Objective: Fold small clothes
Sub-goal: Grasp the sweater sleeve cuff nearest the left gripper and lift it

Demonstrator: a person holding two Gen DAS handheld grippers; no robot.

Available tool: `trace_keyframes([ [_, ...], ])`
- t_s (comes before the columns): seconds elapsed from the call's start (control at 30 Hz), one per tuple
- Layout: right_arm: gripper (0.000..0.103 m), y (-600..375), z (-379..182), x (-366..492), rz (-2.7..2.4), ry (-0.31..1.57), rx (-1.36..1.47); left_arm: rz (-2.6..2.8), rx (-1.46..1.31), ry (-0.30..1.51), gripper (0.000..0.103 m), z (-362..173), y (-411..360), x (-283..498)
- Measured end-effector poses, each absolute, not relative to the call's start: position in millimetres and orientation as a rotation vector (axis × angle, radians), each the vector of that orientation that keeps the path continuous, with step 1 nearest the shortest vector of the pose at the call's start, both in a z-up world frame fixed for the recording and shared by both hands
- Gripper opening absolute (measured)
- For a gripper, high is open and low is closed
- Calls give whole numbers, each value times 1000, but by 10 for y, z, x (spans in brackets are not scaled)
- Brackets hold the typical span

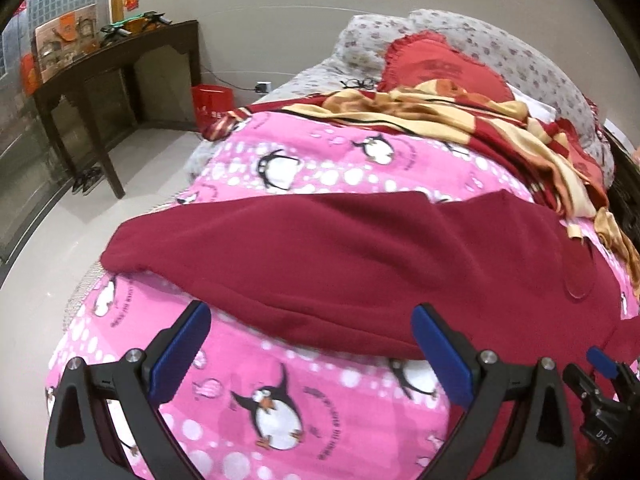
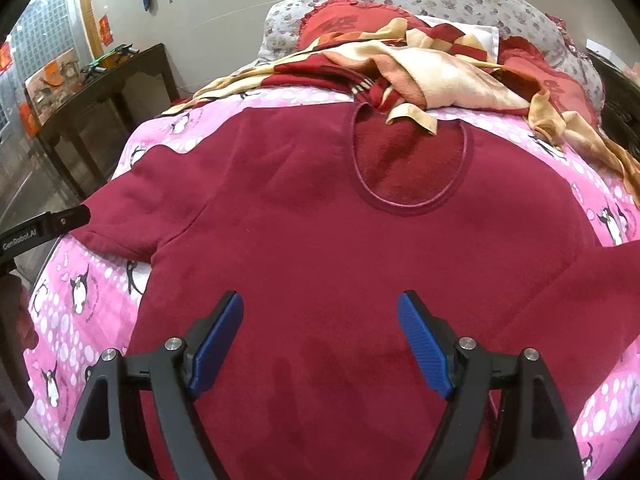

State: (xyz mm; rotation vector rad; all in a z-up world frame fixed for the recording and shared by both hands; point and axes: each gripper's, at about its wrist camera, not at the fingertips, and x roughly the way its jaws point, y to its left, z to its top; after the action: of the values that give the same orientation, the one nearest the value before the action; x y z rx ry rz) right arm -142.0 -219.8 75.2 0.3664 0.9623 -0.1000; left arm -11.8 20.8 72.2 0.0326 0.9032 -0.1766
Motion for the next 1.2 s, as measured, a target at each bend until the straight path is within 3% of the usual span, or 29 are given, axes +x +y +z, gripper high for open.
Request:
trace_keyframes([
  [0.27, 94, -2143, 707, -1372, -92, 978, 363, -120, -21, 928, 102, 679, 574, 36],
  [0.43, 94, -2131, 685, -1370, -90, 988, 373, -74, -220, 959, 102, 700, 1065, 261],
  [0.57, 94, -2115, 675, -1362, -83, 996, 388, 17, -383, 975, 94, 615, 1544, 422],
  [1.03, 94, -2045, 648, -1307, -70, 1025, 377, 178, -701, 1067, 86, 48, 2384, 840],
  [1.13, 94, -2037, 633, -1309, -69, 1032, 379, 183, -671, 1051, 72, 66, 2392, 895],
  [1.2, 93, -2035, 624, -1316, -70, 1034, 379, 171, -653, 1060, 47, 62, 2397, 951],
])
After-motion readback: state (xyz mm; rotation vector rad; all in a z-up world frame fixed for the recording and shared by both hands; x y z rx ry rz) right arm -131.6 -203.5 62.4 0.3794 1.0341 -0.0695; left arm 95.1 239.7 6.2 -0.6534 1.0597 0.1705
